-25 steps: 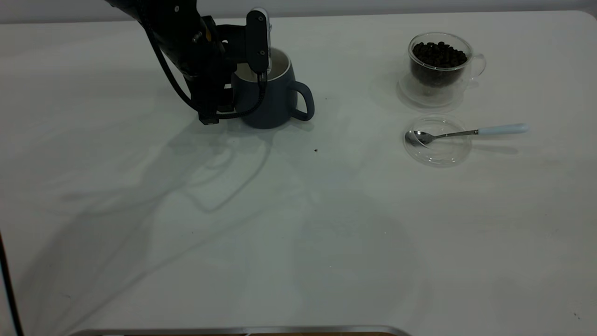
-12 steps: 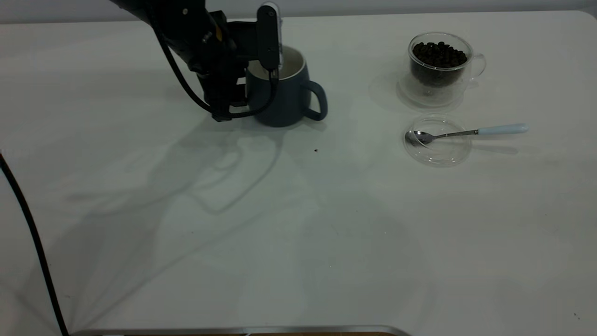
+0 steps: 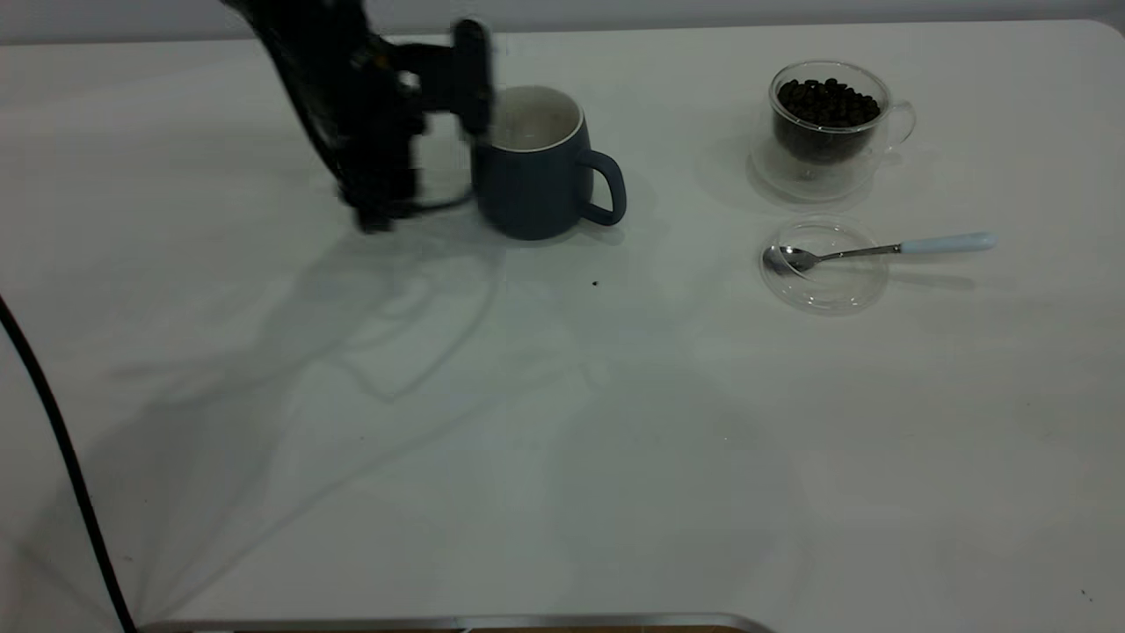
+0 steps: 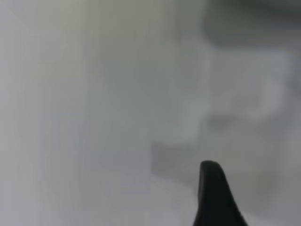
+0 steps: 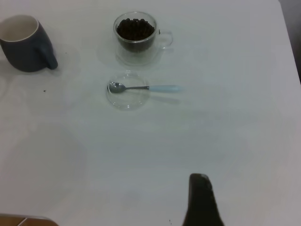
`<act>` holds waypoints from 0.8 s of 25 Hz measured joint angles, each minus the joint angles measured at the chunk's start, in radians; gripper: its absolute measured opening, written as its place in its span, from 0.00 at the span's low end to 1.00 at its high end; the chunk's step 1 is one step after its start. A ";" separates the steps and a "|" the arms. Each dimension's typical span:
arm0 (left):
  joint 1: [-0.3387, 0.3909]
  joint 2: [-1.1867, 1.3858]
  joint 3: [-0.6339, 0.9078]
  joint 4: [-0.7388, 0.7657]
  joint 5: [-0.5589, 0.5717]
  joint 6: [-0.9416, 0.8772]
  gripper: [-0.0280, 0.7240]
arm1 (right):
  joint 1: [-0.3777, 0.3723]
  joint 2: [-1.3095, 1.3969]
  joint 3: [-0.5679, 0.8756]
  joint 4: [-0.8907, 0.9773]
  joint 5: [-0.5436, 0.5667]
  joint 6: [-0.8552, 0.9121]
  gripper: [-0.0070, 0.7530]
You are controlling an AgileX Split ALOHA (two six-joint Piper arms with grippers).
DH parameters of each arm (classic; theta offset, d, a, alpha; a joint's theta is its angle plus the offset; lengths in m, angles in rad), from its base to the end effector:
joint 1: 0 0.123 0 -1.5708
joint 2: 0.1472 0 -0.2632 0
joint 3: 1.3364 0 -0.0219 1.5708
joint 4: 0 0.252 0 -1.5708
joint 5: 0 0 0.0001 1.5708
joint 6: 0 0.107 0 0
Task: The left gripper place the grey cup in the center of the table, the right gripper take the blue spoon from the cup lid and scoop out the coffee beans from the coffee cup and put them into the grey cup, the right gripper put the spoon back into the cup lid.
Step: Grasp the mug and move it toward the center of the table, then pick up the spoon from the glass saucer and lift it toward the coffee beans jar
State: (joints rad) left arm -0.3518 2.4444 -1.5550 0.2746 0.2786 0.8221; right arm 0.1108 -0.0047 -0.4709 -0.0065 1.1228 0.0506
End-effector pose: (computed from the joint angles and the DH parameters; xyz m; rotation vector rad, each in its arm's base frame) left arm 0.4406 -0.1532 0.0009 1.7471 2.0339 0.3393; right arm 0.0314 0.0029 0.2564 -0.0637 2.1311 0.0872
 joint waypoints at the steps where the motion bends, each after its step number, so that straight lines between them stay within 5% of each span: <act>1: 0.017 -0.028 0.000 -0.001 0.030 -0.022 0.71 | 0.000 0.000 0.000 0.000 0.000 0.000 0.75; 20: 0.088 -0.879 0.000 -0.011 0.795 -0.605 0.71 | 0.000 -0.001 0.000 0.000 0.000 0.000 0.75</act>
State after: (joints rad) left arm -0.2636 1.5651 -1.5550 0.2635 1.0735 0.2167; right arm 0.1108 -0.0054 -0.4709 -0.0065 1.1228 0.0506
